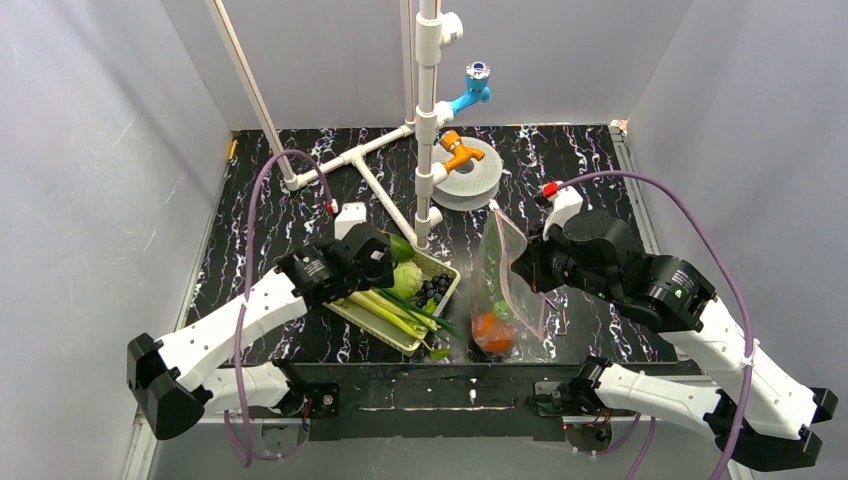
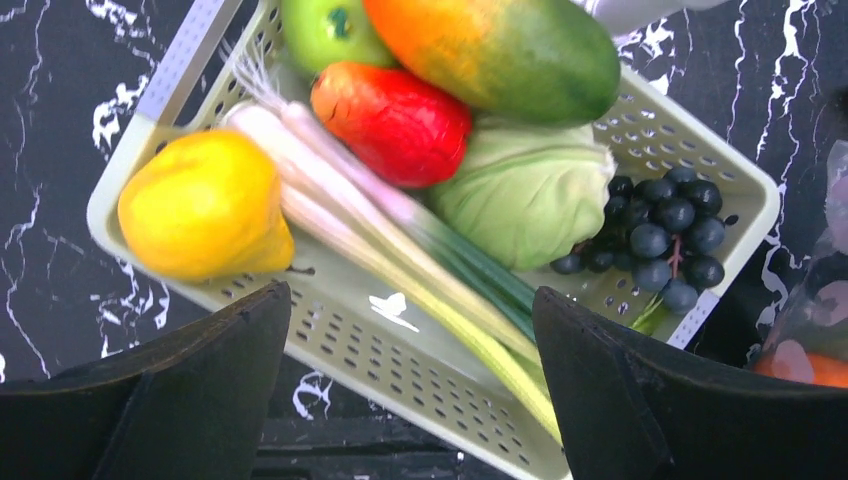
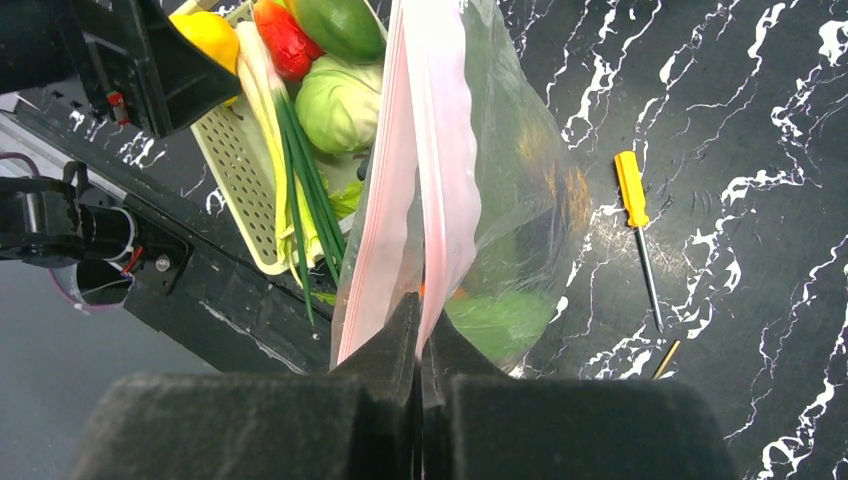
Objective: Place the food in the zip-top bag and seal the zipper
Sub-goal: Pick up the fake fruit from the bin.
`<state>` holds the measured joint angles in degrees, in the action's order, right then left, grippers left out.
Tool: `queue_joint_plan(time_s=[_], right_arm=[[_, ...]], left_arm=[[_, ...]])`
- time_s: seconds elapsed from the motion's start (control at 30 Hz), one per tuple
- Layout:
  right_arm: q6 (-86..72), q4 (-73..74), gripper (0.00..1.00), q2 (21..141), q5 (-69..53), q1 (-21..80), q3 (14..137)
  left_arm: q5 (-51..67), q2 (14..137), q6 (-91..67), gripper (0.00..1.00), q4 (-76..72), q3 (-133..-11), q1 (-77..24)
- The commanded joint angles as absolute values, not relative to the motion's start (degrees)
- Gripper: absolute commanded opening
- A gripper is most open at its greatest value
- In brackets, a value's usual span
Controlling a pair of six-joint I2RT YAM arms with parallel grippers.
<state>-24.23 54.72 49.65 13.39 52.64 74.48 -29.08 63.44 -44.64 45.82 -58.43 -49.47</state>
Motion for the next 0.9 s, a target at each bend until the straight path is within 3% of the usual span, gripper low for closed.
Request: queue_joint_plan(time_s=[0.0,0.13,0.4,0.87], right_arm=[[-24.41,55.07,0.01,50.63,13.53,52.91,76.97],[-24.82,54.9,0.01,49.58,13.78,52.95,75.75],[-25.39,55.27,0.01,49.7,13.76,52.91,75.68],[-25.26,55.86,0.01,50.44,14.32,52.91,75.8]], left_arm=[[-27.18,67.63,-36.4,0.9,41.16,-61.3,-46.82],[-28.76,72.46,-33.79,0.96,43.23,-64.02,-45.06],[-24.06,78.55,-26.17,0.98,37.76,-62.95,-42.04],[-19.37,83.11,-18.45,0.94,35.61,-62.43,-37.02]])
